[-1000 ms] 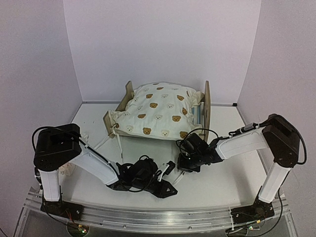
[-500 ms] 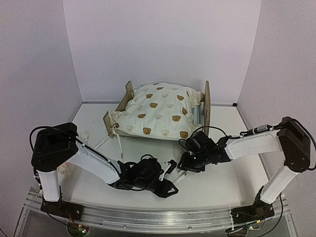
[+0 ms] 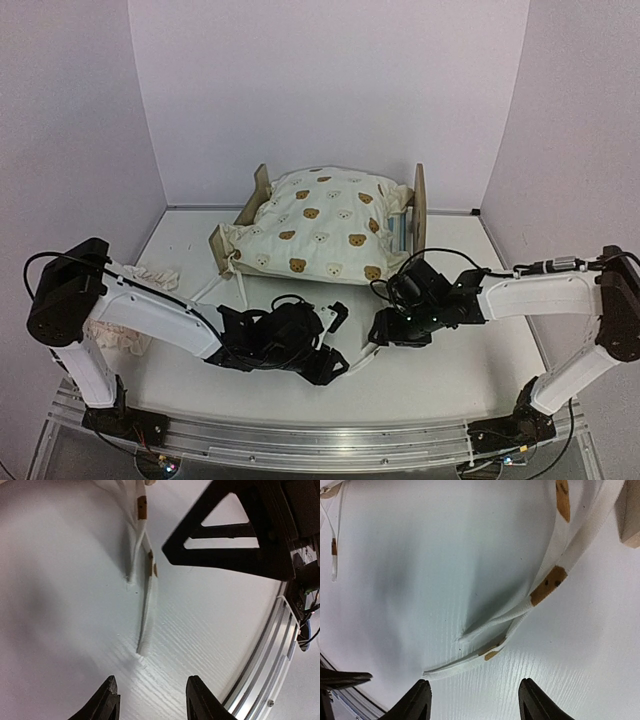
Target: Set up the pet bed
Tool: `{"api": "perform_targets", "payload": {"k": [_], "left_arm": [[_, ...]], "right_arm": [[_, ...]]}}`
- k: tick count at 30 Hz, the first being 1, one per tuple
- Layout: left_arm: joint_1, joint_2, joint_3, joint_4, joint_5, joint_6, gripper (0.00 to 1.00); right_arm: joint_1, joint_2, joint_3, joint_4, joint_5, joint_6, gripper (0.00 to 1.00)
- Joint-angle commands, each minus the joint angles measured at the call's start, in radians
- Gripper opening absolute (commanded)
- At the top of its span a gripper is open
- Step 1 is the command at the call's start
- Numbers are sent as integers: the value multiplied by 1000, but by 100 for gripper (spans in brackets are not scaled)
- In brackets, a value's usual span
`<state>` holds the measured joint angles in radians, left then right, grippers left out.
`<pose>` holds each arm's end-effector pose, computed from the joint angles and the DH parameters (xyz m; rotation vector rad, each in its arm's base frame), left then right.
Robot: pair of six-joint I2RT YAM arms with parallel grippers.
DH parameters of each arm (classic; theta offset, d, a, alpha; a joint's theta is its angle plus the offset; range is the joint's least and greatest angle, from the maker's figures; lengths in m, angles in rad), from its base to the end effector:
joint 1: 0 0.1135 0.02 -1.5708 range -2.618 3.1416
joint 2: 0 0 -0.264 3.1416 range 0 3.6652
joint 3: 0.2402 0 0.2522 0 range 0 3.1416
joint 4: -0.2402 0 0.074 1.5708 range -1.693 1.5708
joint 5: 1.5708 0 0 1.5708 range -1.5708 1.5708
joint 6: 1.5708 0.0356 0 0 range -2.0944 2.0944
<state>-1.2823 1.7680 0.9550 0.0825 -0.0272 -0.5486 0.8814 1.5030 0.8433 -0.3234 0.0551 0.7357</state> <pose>0.1049 -0.3499 0.1626 0.8737 2.3156 -0.8561 0.1880 0.2250 0.1830 -0.1707 2.6421 0.5291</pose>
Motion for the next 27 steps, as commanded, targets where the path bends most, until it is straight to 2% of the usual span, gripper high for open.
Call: {"api": "perform_targets", "payload": {"k": [1,12,27], "left_arm": [[0,-100,18,-138,-141,33,47],[17,-232,-91,-148,-207,18,51],[21,-274,-148,-114,-211,18,50]], "right_arm": [[47,36,38,-65,38,24,62],[172,247,217,-150,145,56,62],[207,358,259,-184,221,68,54]]}}
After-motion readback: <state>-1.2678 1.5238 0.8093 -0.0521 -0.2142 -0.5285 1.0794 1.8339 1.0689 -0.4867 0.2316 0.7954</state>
